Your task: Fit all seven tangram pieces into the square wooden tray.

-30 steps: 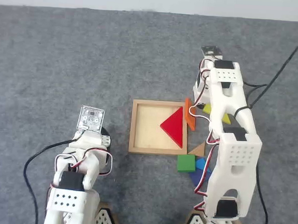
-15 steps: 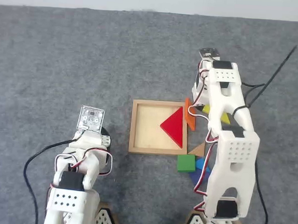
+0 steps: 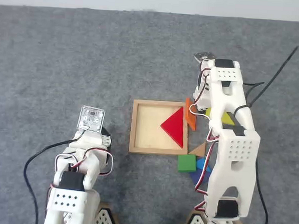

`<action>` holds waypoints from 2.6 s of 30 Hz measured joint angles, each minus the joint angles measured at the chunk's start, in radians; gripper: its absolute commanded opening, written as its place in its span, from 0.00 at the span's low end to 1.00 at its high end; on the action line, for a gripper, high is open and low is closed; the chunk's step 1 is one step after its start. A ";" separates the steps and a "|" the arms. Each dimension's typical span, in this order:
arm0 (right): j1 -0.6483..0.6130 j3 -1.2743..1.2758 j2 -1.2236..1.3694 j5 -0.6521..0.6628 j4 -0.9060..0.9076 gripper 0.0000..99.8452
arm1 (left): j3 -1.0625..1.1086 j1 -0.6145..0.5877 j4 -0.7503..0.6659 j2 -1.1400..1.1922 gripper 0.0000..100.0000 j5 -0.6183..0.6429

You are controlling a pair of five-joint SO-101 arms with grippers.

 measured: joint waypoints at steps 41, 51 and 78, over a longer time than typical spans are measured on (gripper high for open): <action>0.015 -0.011 0.018 0.310 0.092 0.31 | 0.000 0.000 0.000 0.000 0.02 0.000; 0.014 -0.008 -0.025 0.287 0.123 0.31 | 0.000 0.000 0.000 0.000 0.02 0.000; -0.021 0.120 -0.236 0.196 0.086 0.36 | 0.000 0.000 0.000 0.000 0.02 0.000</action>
